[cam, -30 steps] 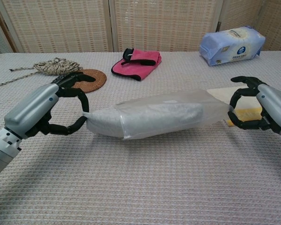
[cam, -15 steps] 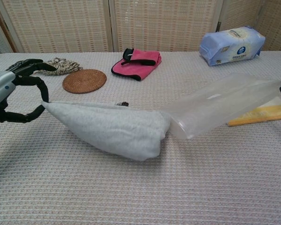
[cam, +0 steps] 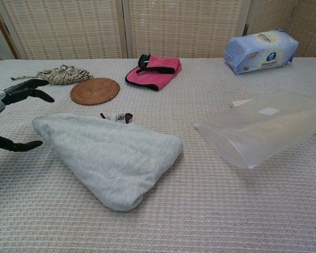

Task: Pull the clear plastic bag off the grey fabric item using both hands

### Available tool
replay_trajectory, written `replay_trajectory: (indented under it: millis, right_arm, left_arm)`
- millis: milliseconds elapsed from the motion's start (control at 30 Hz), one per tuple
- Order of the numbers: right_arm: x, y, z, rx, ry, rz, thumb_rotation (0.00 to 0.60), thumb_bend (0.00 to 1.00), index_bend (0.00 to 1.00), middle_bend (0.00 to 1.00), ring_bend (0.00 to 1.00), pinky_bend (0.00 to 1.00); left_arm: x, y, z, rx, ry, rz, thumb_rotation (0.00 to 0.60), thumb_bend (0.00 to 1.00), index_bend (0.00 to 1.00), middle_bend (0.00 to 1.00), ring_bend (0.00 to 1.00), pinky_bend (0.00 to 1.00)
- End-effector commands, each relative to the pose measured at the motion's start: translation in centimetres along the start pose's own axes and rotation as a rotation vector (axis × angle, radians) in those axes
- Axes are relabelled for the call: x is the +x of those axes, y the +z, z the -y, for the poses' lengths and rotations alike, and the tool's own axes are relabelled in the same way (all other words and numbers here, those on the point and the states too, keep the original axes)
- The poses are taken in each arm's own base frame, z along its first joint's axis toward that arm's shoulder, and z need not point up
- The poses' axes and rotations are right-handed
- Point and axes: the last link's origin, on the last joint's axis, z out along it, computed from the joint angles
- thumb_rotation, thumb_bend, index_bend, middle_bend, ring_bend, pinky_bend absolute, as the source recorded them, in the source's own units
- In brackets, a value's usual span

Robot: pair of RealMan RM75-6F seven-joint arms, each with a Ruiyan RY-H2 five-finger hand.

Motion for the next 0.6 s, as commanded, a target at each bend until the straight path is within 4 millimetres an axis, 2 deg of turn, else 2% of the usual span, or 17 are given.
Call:
replay_trajectory:
  millis: [33, 167, 267, 433, 600]
  right_arm:
    - [3.1, -2.1, -0.7, 0.016, -0.091, 0.043, 0.600, 0.19, 0.00, 0.00, 0.00, 0.00]
    - [6.5, -4.2, -0.8, -0.006, -0.198, 0.067, 0.600, 0.16, 0.00, 0.00, 0.00, 0.00]
    - [8.5, -6.0, -0.6, -0.051, -0.280, 0.057, 0.600, 0.16, 0.00, 0.00, 0.00, 0.00]
    - [9.5, -7.9, -0.5, -0.086, -0.298, 0.063, 0.600, 0.16, 0.00, 0.00, 0.00, 0.00]
    - [10.3, -8.1, -1.2, -0.120, -0.303, 0.063, 0.600, 0.16, 0.00, 0.00, 0.00, 0.00]
  left_arm:
    - [2.0, -0.7, 0.7, 0.117, -0.057, 0.115, 0.600, 0.13, 0.00, 0.00, 0.00, 0.00]
    - [4.3, -2.8, 1.4, 0.240, -0.018, 0.236, 0.600, 0.12, 0.01, 0.00, 0.00, 0.00]
    - [6.6, -4.9, 2.1, 0.317, 0.103, 0.268, 0.600, 0.13, 0.07, 0.00, 0.00, 0.00]
    - [8.8, -8.3, 2.5, 0.359, 0.256, 0.159, 0.600, 0.13, 0.13, 0.00, 0.00, 0.00]
    - [10.2, -11.0, 2.8, 0.389, 0.370, -0.040, 0.600, 0.14, 0.15, 0.02, 0.00, 0.00]
